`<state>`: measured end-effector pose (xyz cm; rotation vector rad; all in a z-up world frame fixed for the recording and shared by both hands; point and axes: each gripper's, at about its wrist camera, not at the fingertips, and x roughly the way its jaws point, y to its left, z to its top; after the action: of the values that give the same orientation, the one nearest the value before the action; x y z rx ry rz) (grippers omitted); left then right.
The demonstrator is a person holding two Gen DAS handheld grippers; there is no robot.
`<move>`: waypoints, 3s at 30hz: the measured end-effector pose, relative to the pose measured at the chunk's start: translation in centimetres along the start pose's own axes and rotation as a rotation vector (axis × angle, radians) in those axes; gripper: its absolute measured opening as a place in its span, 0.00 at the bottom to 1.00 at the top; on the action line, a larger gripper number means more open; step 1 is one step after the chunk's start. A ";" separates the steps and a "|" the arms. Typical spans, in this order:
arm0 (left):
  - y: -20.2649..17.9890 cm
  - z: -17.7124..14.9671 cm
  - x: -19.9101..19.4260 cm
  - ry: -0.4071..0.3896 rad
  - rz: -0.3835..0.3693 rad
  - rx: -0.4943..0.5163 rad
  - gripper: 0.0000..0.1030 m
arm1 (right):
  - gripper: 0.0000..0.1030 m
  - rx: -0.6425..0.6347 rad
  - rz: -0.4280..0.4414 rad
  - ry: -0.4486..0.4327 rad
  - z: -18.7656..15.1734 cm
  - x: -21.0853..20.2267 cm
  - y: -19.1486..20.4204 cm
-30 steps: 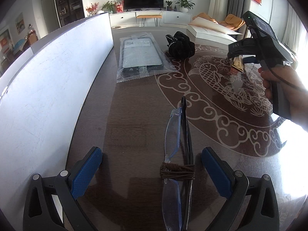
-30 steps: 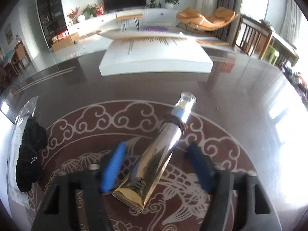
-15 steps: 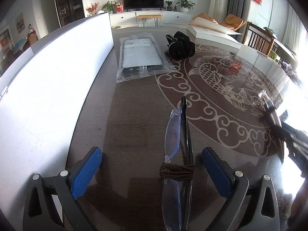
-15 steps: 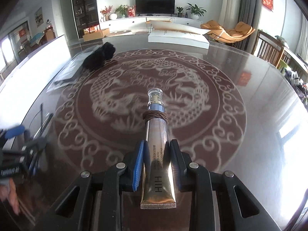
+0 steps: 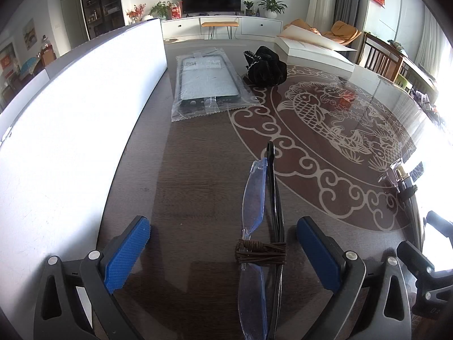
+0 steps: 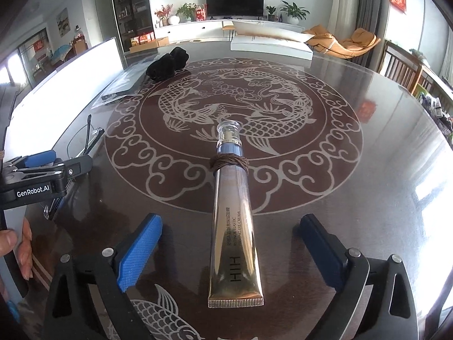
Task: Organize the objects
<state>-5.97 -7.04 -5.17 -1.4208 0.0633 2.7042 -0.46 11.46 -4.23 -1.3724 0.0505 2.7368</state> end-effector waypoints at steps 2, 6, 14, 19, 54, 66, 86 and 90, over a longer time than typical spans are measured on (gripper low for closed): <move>0.0 0.0 0.0 0.000 0.000 0.000 1.00 | 0.98 -0.010 0.000 0.003 0.0 0.0 0.2; 0.0 0.0 0.0 0.000 0.000 0.000 1.00 | 0.98 -0.002 0.013 0.001 0.0 0.0 0.0; 0.1 0.1 -0.1 0.093 -0.019 0.037 1.00 | 1.00 0.001 0.030 0.003 0.1 0.1 -0.1; -0.2 -0.3 -0.5 0.091 -0.028 0.060 0.87 | 0.89 -0.012 0.051 0.058 1.2 0.5 0.4; 25.4 -4.1 -13.0 -0.059 0.271 -0.359 0.54 | 0.69 -0.213 0.752 0.029 10.2 -8.5 28.2; 18.4 -5.2 -17.8 -0.279 0.132 -0.309 0.89 | 0.97 -0.236 0.156 -0.146 4.4 -2.1 8.5; -2.6 -1.5 -3.2 -0.034 -0.003 0.063 0.99 | 1.00 -0.031 0.017 0.017 2.8 2.0 -1.9; -2.3 0.0 -0.9 -0.007 0.024 0.082 0.99 | 1.00 -0.031 0.016 0.017 2.8 2.0 -1.9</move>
<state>-5.26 -4.81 -4.39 -1.3966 0.1903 2.6914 -3.73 13.70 -4.14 -1.4101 0.0202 2.7504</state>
